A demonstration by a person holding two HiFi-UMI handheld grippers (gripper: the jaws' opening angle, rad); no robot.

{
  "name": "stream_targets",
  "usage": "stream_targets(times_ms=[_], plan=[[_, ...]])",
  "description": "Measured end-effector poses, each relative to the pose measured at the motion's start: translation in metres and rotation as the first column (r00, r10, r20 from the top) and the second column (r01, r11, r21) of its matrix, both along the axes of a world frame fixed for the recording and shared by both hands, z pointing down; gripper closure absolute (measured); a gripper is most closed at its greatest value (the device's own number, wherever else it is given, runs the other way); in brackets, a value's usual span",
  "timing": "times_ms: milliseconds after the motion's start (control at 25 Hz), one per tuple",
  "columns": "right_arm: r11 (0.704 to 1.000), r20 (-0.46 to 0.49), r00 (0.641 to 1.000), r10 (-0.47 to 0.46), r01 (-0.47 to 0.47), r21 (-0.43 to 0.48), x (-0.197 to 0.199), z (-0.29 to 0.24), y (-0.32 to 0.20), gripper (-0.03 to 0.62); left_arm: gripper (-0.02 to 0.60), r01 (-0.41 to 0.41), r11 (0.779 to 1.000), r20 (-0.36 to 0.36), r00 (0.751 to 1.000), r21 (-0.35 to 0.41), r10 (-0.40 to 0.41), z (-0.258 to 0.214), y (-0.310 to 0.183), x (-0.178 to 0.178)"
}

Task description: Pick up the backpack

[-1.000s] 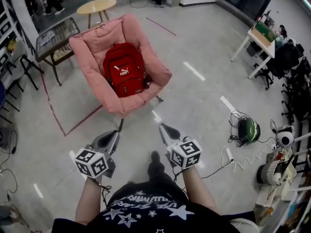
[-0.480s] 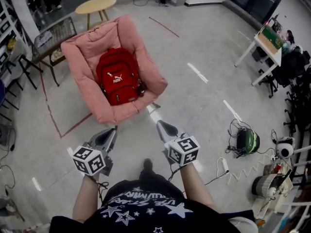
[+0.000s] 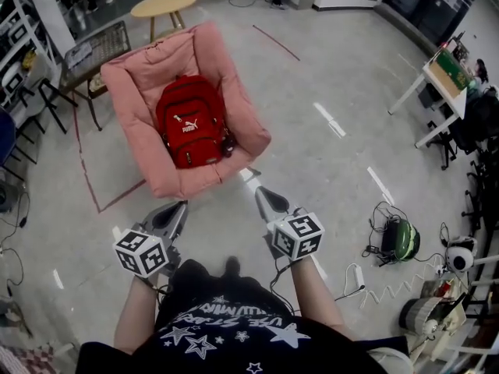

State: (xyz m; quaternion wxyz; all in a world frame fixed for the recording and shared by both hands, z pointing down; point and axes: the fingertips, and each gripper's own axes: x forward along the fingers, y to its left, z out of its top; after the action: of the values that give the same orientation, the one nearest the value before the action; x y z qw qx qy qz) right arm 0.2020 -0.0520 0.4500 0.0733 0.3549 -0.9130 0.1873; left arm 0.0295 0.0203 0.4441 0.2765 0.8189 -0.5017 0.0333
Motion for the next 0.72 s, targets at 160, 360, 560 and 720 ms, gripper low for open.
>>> stream_targets(times_ms=[160,360,560,720], plan=[[1.0,0.006,1.0,-0.027,0.027,0.001,-0.006,-0.001,-0.009,0.594,0.565,0.024,1.0,0.008,1.0,0.008,-0.024,-0.007,-0.013,-0.005],[0.999,0.0,0.999,-0.039,0.039,-0.009,-0.014,-0.001,-0.019,0.594,0.565,0.044,0.999,0.004,0.999,0.003,-0.044,-0.007,-0.033,-0.015],[0.999,-0.031,0.999,-0.033,0.033,-0.005,-0.016,-0.002,-0.042,0.594,0.565,0.032,0.999,-0.007,0.999,0.014,-0.032,-0.005,-0.064,-0.018],[1.0,-0.052,0.998,-0.03,0.029,-0.007,-0.026,0.003,-0.068,0.594,0.565,0.029,0.999,-0.01,1.0,0.016,-0.029,0.005,-0.089,-0.029]])
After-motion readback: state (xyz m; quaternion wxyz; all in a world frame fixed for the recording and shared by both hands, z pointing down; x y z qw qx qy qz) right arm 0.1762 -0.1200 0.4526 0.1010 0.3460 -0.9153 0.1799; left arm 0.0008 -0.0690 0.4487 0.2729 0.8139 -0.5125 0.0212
